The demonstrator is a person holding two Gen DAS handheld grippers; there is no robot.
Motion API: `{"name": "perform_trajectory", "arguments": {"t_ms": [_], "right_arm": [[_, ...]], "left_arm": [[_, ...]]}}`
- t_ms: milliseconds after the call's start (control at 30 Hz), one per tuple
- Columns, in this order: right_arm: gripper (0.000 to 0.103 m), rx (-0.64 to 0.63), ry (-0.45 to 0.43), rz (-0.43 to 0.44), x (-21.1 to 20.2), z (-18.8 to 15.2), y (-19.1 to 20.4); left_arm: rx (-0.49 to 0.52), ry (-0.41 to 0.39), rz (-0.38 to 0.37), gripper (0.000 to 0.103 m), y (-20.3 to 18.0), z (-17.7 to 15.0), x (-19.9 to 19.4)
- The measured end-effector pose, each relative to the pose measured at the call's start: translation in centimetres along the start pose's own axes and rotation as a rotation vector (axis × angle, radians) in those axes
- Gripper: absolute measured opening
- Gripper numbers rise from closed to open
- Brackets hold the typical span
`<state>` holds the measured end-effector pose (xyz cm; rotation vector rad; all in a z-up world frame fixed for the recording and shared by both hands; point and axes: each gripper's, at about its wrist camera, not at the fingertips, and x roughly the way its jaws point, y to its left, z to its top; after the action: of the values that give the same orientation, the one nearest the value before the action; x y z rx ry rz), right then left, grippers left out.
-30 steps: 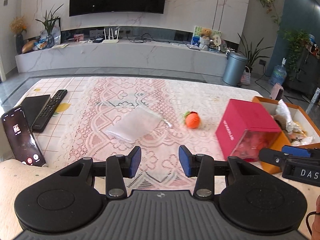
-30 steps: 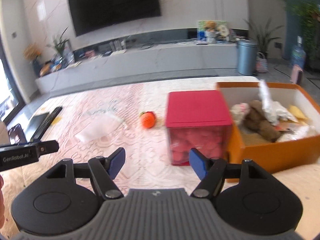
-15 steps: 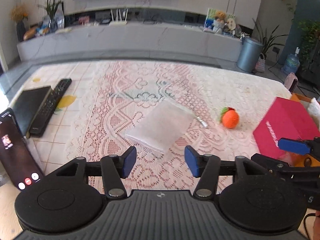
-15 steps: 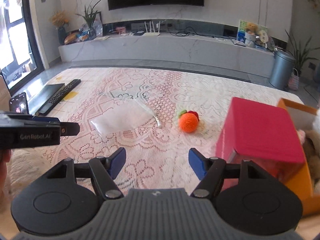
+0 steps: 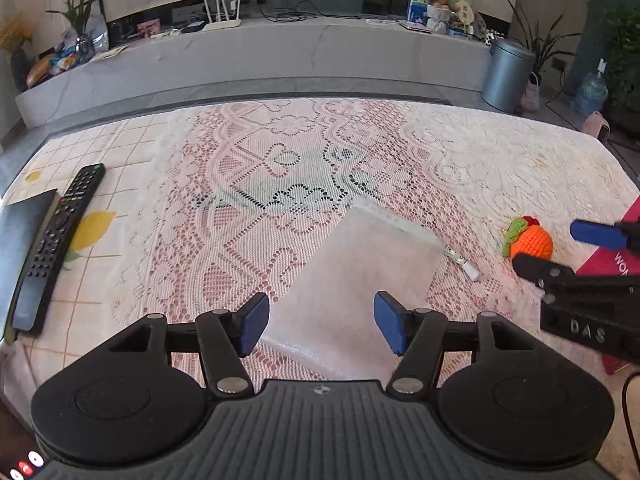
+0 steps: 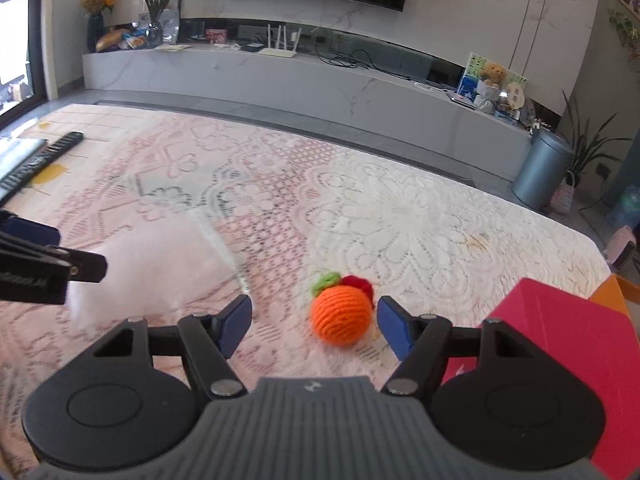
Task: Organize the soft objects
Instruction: 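Grasp the clear plastic bag with the left tool while the right tool grasps the orange crocheted ball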
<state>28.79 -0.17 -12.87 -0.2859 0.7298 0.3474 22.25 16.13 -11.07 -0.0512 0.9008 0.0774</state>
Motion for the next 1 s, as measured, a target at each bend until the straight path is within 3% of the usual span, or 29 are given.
{"name": "perform_trajectory", "arguments": {"t_ms": [167,267,333,400,500,633,733,833,967,1000], "right_arm": [[0.064,-0.007,0.040,-0.036,2.8,0.0,-0.3],[0.056,0.014,0.066,-0.038,4.0,-0.2,-0.8],[0.042,0.032,0.079,-0.028,4.4,-0.3,-1.0],[0.042,0.044,0.075,-0.014,4.1,-0.3,-1.0],[0.042,0.062,0.049,0.040,2.9,-0.2,-0.6],[0.042,0.089,0.034,0.200,1.9,-0.3,1.0],[0.041,0.028,0.024,0.220,1.7,-0.7,2.7],[0.042,0.019,0.036,0.225,1.9,-1.1,3.2],[0.042,0.020,0.036,0.227,1.9,-1.2,3.1],[0.042,0.018,0.037,0.229,1.9,-1.2,3.0]], "left_arm": [[-0.003,0.035,-0.040,0.074,0.6,0.0,1.6],[-0.016,0.034,-0.057,0.077,1.0,-0.3,1.7],[-0.023,0.041,-0.051,0.077,1.2,-0.3,2.0],[-0.031,0.052,-0.044,0.077,1.4,-0.3,2.3],[-0.031,0.065,-0.037,0.077,1.4,-0.4,2.8],[-0.003,0.058,-0.026,0.079,1.0,-0.5,2.9],[0.004,0.052,-0.029,0.079,0.9,-0.6,3.0],[0.020,0.045,-0.034,0.071,0.7,-0.7,3.1],[0.041,0.022,-0.052,0.033,0.3,-0.8,2.9],[0.046,0.020,-0.058,0.028,0.3,-0.8,2.9]]}}
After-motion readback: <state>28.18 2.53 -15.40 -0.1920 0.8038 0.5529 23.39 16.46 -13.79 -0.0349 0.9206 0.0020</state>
